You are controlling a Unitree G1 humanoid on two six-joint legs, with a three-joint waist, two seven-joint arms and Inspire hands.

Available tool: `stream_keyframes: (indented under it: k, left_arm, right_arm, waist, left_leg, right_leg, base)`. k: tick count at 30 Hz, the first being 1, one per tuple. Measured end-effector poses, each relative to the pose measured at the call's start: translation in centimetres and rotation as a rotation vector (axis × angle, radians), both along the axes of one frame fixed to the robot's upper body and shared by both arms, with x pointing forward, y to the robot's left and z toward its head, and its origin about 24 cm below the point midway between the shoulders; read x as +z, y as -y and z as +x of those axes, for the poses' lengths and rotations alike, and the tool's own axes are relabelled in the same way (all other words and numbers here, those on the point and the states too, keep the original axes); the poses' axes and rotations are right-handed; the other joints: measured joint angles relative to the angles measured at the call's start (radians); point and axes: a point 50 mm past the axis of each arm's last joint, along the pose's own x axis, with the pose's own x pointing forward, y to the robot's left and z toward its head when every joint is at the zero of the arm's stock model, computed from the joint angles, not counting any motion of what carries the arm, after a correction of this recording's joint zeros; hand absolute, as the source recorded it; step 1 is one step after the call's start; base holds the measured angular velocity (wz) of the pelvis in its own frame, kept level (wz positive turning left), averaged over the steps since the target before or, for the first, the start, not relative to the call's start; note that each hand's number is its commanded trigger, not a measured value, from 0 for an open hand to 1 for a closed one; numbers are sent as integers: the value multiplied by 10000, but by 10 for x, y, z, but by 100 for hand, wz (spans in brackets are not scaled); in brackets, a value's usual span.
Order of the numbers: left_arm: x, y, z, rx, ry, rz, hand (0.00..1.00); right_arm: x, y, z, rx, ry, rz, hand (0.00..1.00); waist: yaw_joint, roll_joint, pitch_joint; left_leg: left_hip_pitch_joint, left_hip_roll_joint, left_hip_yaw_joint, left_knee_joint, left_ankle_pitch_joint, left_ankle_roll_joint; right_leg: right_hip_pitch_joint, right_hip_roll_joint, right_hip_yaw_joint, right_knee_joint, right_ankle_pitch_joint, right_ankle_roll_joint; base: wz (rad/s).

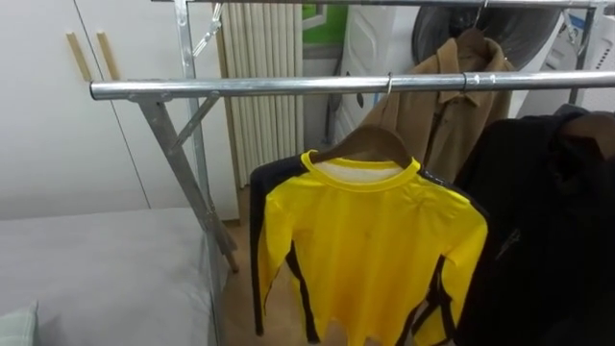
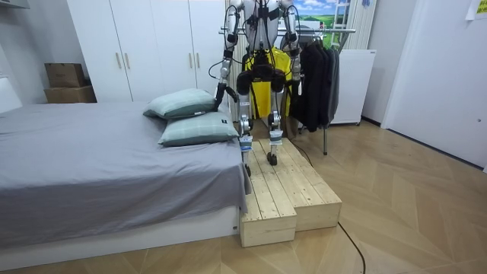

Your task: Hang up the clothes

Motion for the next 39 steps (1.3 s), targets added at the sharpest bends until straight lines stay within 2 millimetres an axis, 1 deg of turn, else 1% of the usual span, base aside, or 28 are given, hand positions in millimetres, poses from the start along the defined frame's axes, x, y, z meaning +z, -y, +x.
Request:
stream_keyframes:
  k: [10, 13, 21, 22, 24, 25, 28, 29, 30, 31, 32, 33, 36, 37, 39]
  left_arm:
    - [0, 0, 0, 7, -45, -165, 0]
    - [0, 0, 0, 8, -47, -160, 0]
    - [0, 2, 0, -398, -187, -103, 0]
    - [-1, 2, 0, -434, -205, -95, 0]
    - [0, 2, -1, -435, -207, -84, 0]
    - [0, 2, 0, -447, -192, -68, 0]
    - [0, 2, 1, -471, -171, -27, 0]
    - [0, 2, 1, -482, -156, -18, 0]
    - [0, 2, 2, -489, -145, -12, 0]
    - [-1, 2, 3, -557, -134, 3, 0]
    - [-1, 3, 3, -566, -117, 17, 0]
    - [-1, 3, 4, -576, -103, 18, 0]
    - [-1, 4, 4, -633, -93, 36, 0]
    - [-1, 4, 5, -656, -54, 61, 0]
    - [-1, 6, 7, -778, 5, 99, 0]
  right_arm:
    - [0, 0, -1, -367, 62, 243, 0]
    - [-1, -1, -1, -401, 39, 263, 0]
    - [-1, -2, 0, -410, 57, 284, 0]
    - [-1, -2, 1, -348, 53, 265, 0]
    - [-1, -3, 3, -253, 63, 260, 0]
    - [-1, -4, 6, -131, 80, 236, 0]
    - [0, -7, 15, 162, 141, 212, 0]
    - [0, -8, 17, 343, 146, 216, 0]
    - [0, -8, 18, 501, 131, 200, 0]
    - [0, -10, 21, 706, 120, 207, 0]
    - [0, -11, 23, 871, 109, 250, 0]
    - [0, -12, 25, 970, 117, 272, 0]
    - [0, -17, 33, 1772, 185, 352, 0]
    - [1, -18, 36, 2155, 202, 339, 0]
    - [1, -18, 40, 2411, 248, 312, 0]
  waist:
    - [-29, 40, -4]
    - [-39, 39, -35]
    - [-61, 25, -24]
    - [-60, 54, -3]
    - [-52, 52, -6]
    - [-44, 28, -33]
    - [-27, 40, -38]
    - [-16, 80, -33]
    - [-7, 29, -10]
    - [52, 87, -32]
    - [68, 134, -25]
    - [70, 132, -22]
    - [152, 187, -40]
    - [148, 212, -41]
    - [221, 288, -18]
  left_leg:
    - [2, -1, 2, -2, -20, 4]
    - [1, 0, 2, -1, -26, 6]
    - [-8, -1, -6, 2, -31, 11]
    - [-10, 2, -5, 4, -31, 11]
    - [-15, 9, -10, 10, -31, 10]
    - [-17, 12, -18, 16, -31, 10]
    - [-25, 16, -47, 35, -30, 9]
    - [-41, 18, -74, 43, -30, 9]
    - [-54, 20, -87, 46, -30, 9]
    - [-73, 31, -128, 56, -30, 8]
    - [-83, 43, -159, 60, -31, 4]
    - [-97, 50, -188, 66, -33, 0]
    - [-226, 154, -329, 132, -39, -61]
    - [-345, 206, -480, 253, -77, -116]
    - [-438, 260, -721, 368, -58, -155]
  right_leg:
    - [17, -13, -43, -5, -7, 10]
    - [15, -13, -49, -5, -9, 14]
    - [5, -13, -53, 4, -13, 19]
    - [2, -13, -66, 8, -14, 17]
    - [2, -30, -131, 20, -24, 5]
    - [2, -35, -148, 29, -29, 0]
    - [5, -45, -193, 38, -36, -10]
    - [5, -52, -223, 38, -43, -15]
    - [2, -55, -240, 38, -47, -17]
    - [3, -56, -271, 38, -57, -20]
    - [4, -55, -300, 43, -75, -34]
    - [3, -55, -328, 45, -82, -40]
    - [-27, -64, -642, 84, -170, -112]
    - [-44, -63, -789, 119, -244, -153]
    - [-46, -74, -1042, 203, -355, -226]
  base:
    - [0]
    - [0]
    - [0]
    - [0]
    - [0]
    - [0]
    - [2]
    - [5]
    - [7]
    - [7]
    - [8]
    - [11]
    - [18]
    - [32]
    - [41]
